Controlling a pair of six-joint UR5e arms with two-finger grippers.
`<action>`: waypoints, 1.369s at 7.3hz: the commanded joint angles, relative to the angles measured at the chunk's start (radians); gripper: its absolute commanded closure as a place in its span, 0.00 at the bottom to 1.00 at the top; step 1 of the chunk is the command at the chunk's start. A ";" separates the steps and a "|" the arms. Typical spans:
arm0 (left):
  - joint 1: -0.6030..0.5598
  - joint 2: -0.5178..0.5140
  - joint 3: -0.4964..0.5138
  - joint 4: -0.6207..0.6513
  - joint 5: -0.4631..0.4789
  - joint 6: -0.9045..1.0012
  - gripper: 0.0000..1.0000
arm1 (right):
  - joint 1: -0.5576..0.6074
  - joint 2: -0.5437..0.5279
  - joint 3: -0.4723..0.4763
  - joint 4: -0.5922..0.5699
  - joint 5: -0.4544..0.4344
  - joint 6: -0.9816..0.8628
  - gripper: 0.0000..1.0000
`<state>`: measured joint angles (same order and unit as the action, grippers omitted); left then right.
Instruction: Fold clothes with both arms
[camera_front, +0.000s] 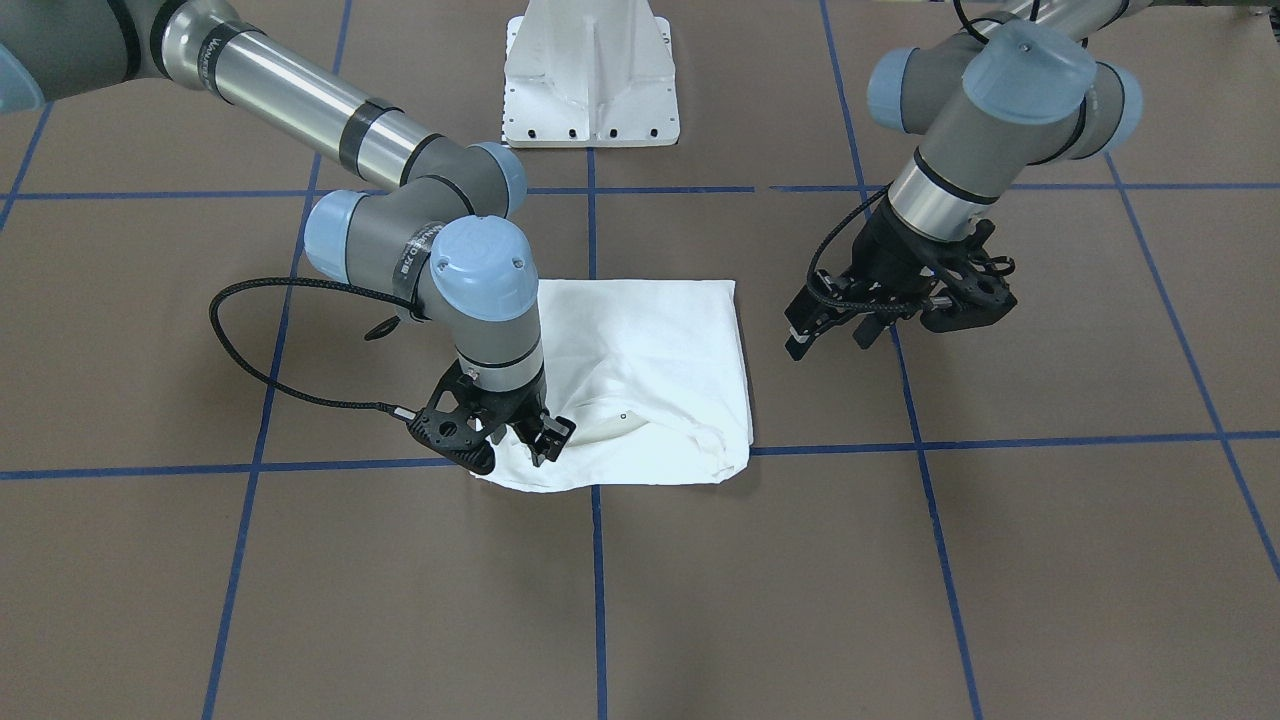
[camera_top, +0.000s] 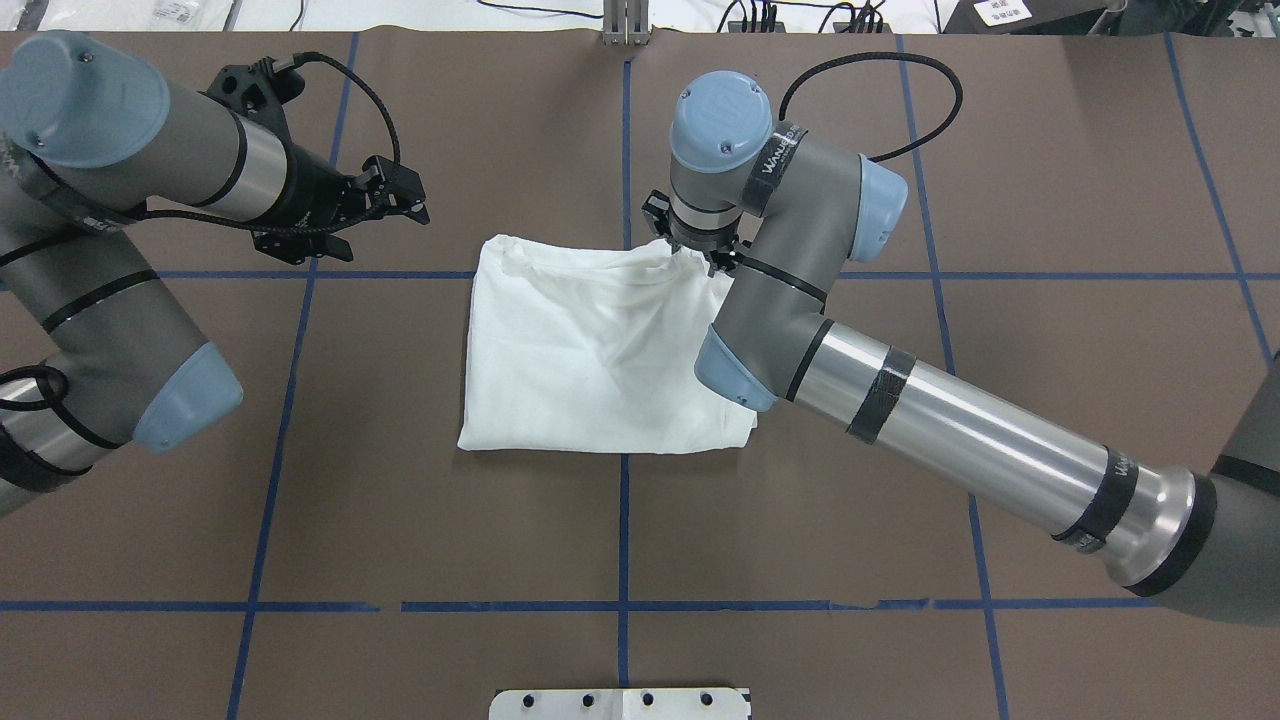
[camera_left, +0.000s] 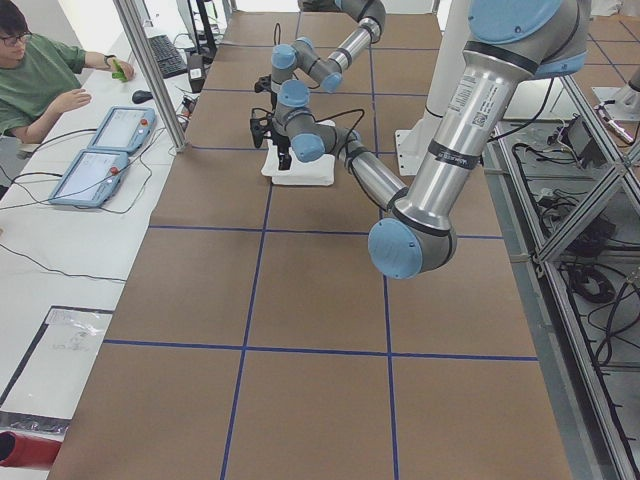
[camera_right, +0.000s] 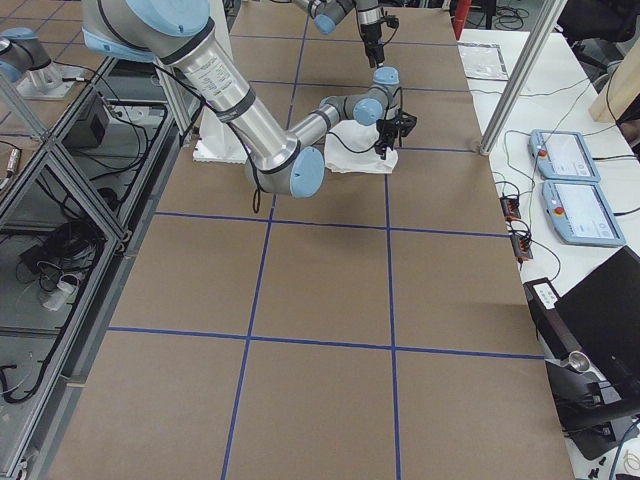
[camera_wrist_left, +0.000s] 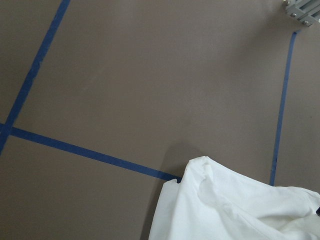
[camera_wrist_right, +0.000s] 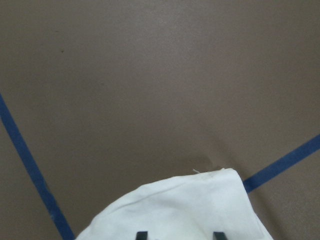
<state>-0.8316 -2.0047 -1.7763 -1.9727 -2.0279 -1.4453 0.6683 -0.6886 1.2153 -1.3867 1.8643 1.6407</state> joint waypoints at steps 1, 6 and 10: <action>0.000 0.000 0.000 0.000 0.000 -0.001 0.00 | -0.001 0.000 0.000 0.000 0.000 0.002 1.00; 0.003 0.003 0.001 -0.003 -0.002 -0.012 0.00 | 0.002 -0.002 0.049 -0.173 0.033 0.005 1.00; 0.003 0.001 0.000 -0.006 -0.002 -0.014 0.00 | 0.025 0.000 0.078 -0.296 0.030 0.001 1.00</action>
<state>-0.8284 -2.0039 -1.7762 -1.9775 -2.0291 -1.4582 0.6818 -0.6890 1.2886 -1.6674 1.8957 1.6450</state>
